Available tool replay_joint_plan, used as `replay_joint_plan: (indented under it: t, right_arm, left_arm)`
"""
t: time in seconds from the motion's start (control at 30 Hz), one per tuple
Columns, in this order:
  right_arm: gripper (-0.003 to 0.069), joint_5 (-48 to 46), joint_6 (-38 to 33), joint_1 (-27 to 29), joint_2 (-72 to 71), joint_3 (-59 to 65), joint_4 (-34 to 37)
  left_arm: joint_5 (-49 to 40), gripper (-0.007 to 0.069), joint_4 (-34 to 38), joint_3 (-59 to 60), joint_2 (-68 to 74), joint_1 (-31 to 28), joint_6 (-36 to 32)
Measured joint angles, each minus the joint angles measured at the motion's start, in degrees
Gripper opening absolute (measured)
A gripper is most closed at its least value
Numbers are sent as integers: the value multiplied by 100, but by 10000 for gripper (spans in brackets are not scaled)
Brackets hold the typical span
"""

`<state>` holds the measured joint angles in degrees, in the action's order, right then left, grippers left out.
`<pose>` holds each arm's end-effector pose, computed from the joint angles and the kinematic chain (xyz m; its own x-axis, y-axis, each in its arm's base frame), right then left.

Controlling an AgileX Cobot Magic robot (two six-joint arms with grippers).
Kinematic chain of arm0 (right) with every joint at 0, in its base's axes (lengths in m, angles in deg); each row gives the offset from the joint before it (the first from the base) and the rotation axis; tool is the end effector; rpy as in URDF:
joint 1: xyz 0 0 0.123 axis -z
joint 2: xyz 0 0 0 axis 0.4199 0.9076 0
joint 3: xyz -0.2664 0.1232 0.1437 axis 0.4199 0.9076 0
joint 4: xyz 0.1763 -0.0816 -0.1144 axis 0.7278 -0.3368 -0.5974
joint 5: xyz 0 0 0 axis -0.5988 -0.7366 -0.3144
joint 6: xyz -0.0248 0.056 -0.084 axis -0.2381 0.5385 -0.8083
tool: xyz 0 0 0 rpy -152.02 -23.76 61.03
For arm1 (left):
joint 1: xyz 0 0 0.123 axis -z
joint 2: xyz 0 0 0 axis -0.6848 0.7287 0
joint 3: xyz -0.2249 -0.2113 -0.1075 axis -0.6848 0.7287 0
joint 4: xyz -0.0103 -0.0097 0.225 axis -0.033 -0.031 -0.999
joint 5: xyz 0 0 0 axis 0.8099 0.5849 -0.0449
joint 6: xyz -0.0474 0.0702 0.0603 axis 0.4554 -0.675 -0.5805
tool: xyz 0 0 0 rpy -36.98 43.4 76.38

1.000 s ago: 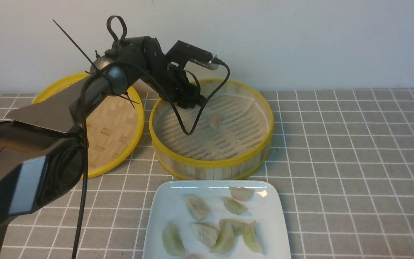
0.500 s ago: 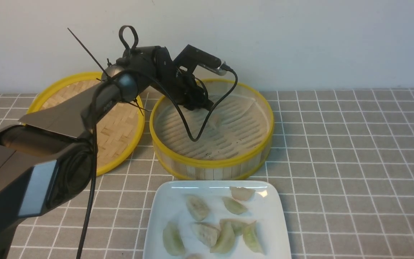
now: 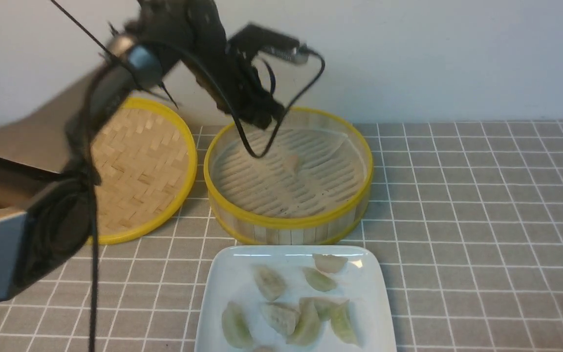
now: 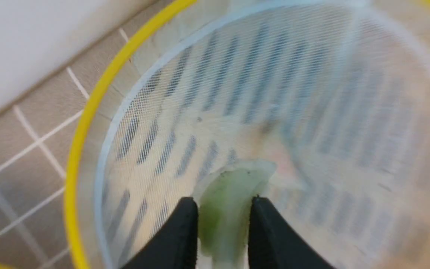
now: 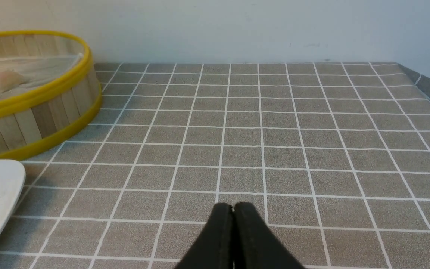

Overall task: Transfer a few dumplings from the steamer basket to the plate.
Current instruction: Use the left arm to put the dumpling into the plate

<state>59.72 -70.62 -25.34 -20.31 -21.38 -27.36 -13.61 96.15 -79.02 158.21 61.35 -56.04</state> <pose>-0.0051 -0.0032 0.1678 -0.3041 0.0762 -0.9496 0.0429 0.9969 0.0663 0.4846 -0.1823 0.3064 -0.6783 0.4917 -0.5460 0.6092 0.7918 -0.0436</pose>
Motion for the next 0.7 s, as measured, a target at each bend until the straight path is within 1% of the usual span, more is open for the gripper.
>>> replay_joint_plan:
  t: [0.07,0.17,0.27,0.33,0.4,0.53,0.67,0.7]
  right_arm:
    - [-15,0,0,0,0,0,0]
    - [-15,0,0,0,0,0,0]
    - [-15,0,0,0,0,0,0]
    - [-15,0,0,0,0,0,0]
    - [-15,0,0,0,0,0,0]
    - [-15,0,0,0,0,0,0]
    - [-15,0,0,0,0,0,0]
    - [-15,0,0,0,0,0,0]
  left_arm:
    - [-231,155,19,-57,-433,0,0]
    - [-312,153,25,-68,-921,0,14]
    - [-372,153,25,9,-1332,0,167]
    - [-371,153,66,338,-1699,0,345]
    - [-377,153,92,892,-2057,0,452]
    - [-377,153,157,2580,-3050,51,542]
    - [-343,153,456,4337,-3619,216,536]
    - [-213,153,551,4818,-3681,297,524]
